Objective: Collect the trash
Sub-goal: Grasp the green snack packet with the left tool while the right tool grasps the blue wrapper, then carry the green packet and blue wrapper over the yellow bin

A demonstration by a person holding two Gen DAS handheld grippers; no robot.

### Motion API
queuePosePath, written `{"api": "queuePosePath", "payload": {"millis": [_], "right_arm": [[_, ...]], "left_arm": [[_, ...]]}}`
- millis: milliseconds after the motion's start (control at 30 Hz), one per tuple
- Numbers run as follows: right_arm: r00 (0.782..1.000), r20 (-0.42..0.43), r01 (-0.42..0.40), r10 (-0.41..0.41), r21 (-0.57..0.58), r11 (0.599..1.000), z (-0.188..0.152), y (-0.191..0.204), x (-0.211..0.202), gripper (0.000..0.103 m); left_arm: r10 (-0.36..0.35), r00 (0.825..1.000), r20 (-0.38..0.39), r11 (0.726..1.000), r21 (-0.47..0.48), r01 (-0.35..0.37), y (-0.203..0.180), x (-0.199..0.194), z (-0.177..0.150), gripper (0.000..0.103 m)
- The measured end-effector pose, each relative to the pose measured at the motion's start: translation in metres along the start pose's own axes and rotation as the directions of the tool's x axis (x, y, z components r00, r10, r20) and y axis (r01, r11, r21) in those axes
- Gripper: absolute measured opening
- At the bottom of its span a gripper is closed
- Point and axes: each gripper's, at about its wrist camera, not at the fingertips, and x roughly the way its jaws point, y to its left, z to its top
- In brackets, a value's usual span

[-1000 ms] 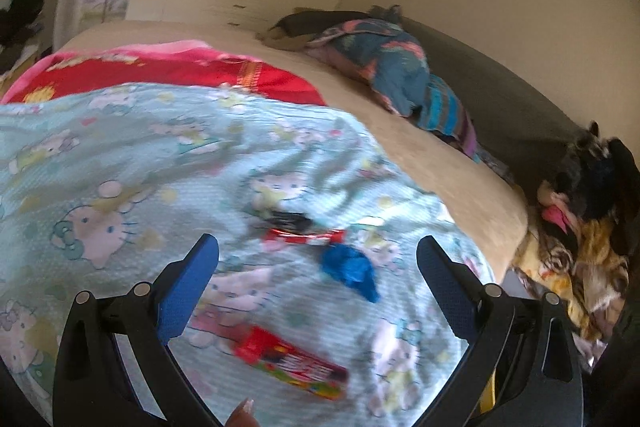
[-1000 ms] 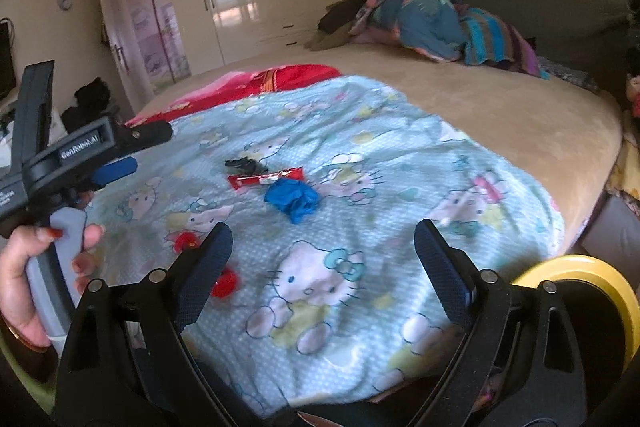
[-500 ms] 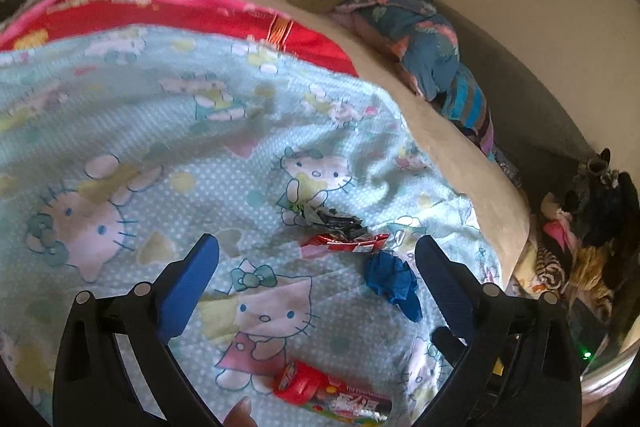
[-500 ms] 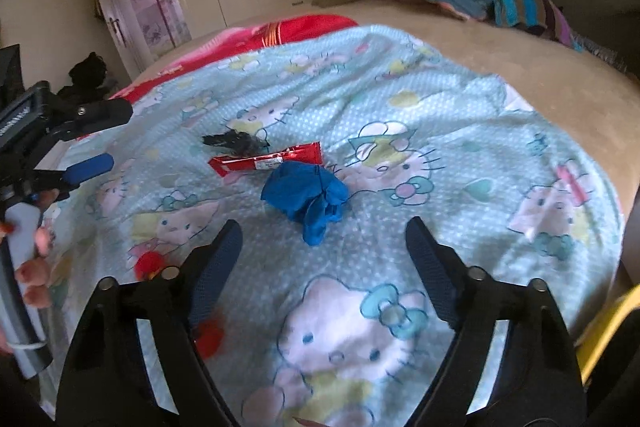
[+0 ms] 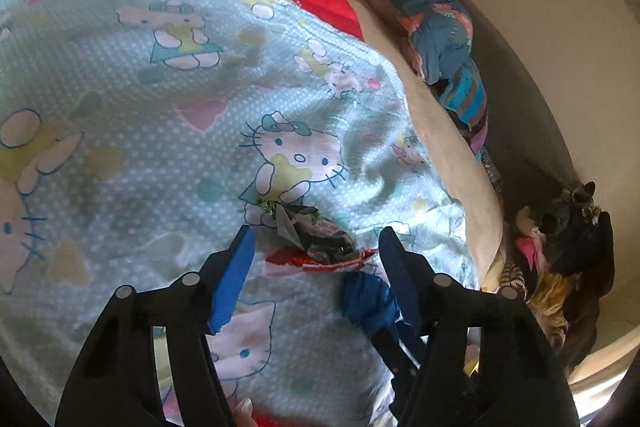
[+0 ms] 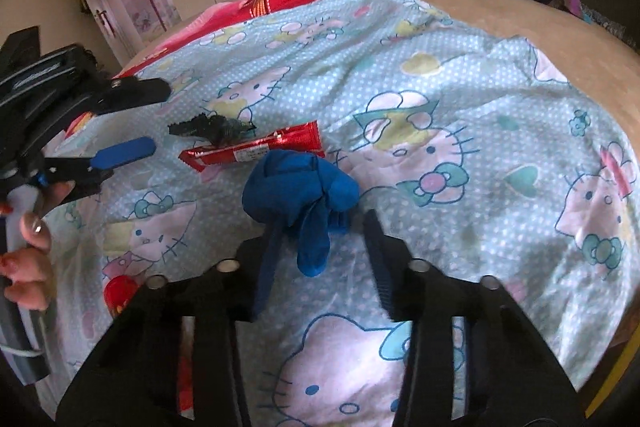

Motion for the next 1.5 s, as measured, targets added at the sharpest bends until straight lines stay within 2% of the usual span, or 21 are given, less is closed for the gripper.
{"api": "queuePosePath", "payload": {"millis": [67, 167, 467, 533, 600, 833, 1067, 1267, 1500], "right_arm": [[1.000, 0.002, -0.004, 0.004, -0.006, 1.000, -0.003, 0.000, 0.001, 0.016], [1.000, 0.012, -0.005, 0.005, -0.003, 1.000, -0.010, -0.002, -0.001, 0.006], [0.998, 0.067, -0.025, 0.022, 0.044, 0.999, -0.028, -0.011, -0.024, 0.004], [0.997, 0.074, -0.027, 0.024, 0.046, 0.999, -0.029, -0.011, -0.027, 0.004], [0.996, 0.088, -0.023, 0.020, 0.042, 0.999, -0.030, -0.010, -0.033, 0.004], [0.990, 0.139, -0.028, 0.024, 0.028, 0.999, -0.036, -0.007, -0.056, 0.004], [0.981, 0.191, -0.031, 0.020, 0.055, 0.998, -0.038, -0.019, -0.082, 0.003], [0.975, 0.223, -0.020, 0.005, 0.065, 0.998, -0.043, -0.030, -0.108, 0.003], [0.966, 0.256, 0.009, -0.030, 0.082, 0.997, -0.050, -0.045, -0.138, 0.003]], "left_arm": [[-0.014, 1.000, -0.013, 1.000, -0.022, 0.014, 0.001, 0.008, 0.002, 0.056], [-0.022, 0.999, -0.026, 0.999, -0.042, 0.021, 0.001, 0.015, 0.004, 0.052], [0.007, 0.999, -0.042, 1.000, -0.010, -0.008, -0.007, 0.023, 0.003, 0.024], [0.016, 0.998, -0.052, 1.000, -0.002, -0.017, -0.008, 0.025, 0.000, 0.022], [0.021, 0.998, -0.056, 1.000, 0.006, -0.021, -0.007, 0.026, -0.002, 0.011], [-0.016, 0.999, -0.037, 0.999, 0.045, 0.018, -0.015, 0.014, -0.019, 0.008], [-0.052, 0.999, 0.006, 0.989, 0.139, 0.051, -0.037, -0.010, -0.040, 0.007], [-0.110, 0.992, 0.055, 0.967, 0.239, 0.094, -0.066, -0.040, -0.064, 0.007], [-0.170, 0.984, 0.059, 0.917, 0.376, 0.136, -0.101, -0.069, -0.095, 0.007]]}}
